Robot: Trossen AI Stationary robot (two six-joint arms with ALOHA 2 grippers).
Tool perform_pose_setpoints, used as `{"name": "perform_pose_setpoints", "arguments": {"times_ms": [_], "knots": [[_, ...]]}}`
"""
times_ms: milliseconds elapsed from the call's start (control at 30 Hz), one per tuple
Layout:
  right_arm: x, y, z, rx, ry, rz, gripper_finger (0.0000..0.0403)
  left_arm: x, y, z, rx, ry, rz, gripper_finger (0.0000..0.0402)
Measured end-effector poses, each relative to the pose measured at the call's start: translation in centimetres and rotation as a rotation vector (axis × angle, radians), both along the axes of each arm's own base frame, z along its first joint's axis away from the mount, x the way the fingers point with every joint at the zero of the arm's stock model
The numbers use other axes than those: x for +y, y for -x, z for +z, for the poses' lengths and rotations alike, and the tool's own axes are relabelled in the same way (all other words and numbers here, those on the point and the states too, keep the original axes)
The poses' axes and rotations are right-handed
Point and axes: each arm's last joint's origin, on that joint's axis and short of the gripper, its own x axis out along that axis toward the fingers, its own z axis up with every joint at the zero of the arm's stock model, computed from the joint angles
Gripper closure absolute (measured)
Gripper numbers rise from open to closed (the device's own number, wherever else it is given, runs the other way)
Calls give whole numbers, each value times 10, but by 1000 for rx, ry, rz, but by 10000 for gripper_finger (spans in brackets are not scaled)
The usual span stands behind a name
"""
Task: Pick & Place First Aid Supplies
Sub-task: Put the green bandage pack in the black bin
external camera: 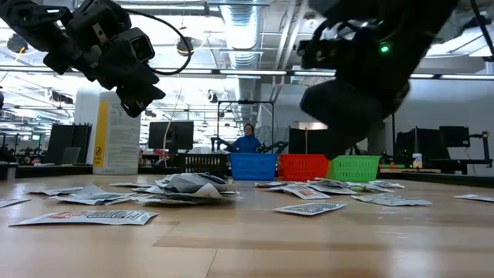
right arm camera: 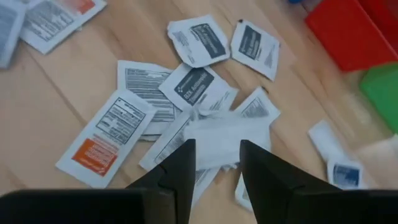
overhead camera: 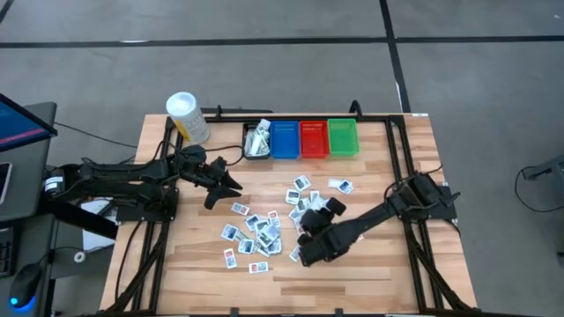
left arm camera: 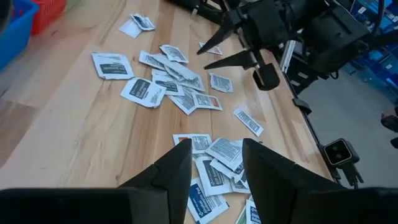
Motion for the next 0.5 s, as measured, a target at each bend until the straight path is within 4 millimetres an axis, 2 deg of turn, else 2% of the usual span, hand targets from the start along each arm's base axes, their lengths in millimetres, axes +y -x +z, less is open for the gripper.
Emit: {"name": "perform_pose_setpoints", "arguments": {"times_ms": [133, 300, 500], "knots": [[-7, -4, -1, 51, 13, 54, 285, 0, 0, 0, -2, -1, 0, 259], [-10, 12, -12, 141, 52, 59, 297, 0, 0, 0, -3, -1, 0, 259], [2, 23, -20, 65, 26, 0, 322, 0, 0, 0, -2, -1, 0, 259]]}}
